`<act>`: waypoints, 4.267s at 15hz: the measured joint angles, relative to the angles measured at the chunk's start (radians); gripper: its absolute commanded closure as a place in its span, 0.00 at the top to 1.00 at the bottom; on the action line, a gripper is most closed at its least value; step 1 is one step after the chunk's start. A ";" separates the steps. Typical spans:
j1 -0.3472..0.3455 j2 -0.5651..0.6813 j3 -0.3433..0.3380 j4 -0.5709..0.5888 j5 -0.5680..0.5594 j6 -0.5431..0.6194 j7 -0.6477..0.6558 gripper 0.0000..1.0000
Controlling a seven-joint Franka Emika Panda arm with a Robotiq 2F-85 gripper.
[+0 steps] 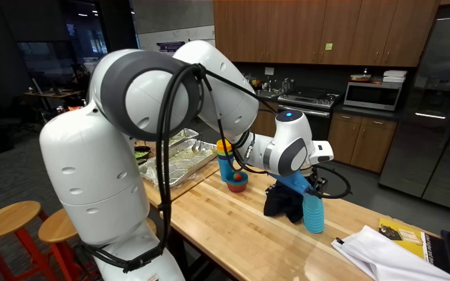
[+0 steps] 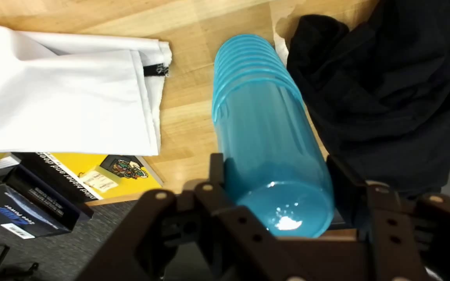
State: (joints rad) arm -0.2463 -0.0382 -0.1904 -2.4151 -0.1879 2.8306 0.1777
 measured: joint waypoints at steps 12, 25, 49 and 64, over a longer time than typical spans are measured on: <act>-0.001 -0.011 -0.028 0.064 0.236 -0.161 -0.095 0.39; -0.037 0.121 -0.078 0.335 0.303 -0.463 -0.207 0.39; 0.027 -0.023 -0.013 0.119 0.205 -0.456 -0.207 0.39; 0.080 -0.170 0.114 -0.079 0.015 -0.329 -0.106 0.39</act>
State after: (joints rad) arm -0.1668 -0.2085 -0.0767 -2.4940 -0.1730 2.5017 0.0714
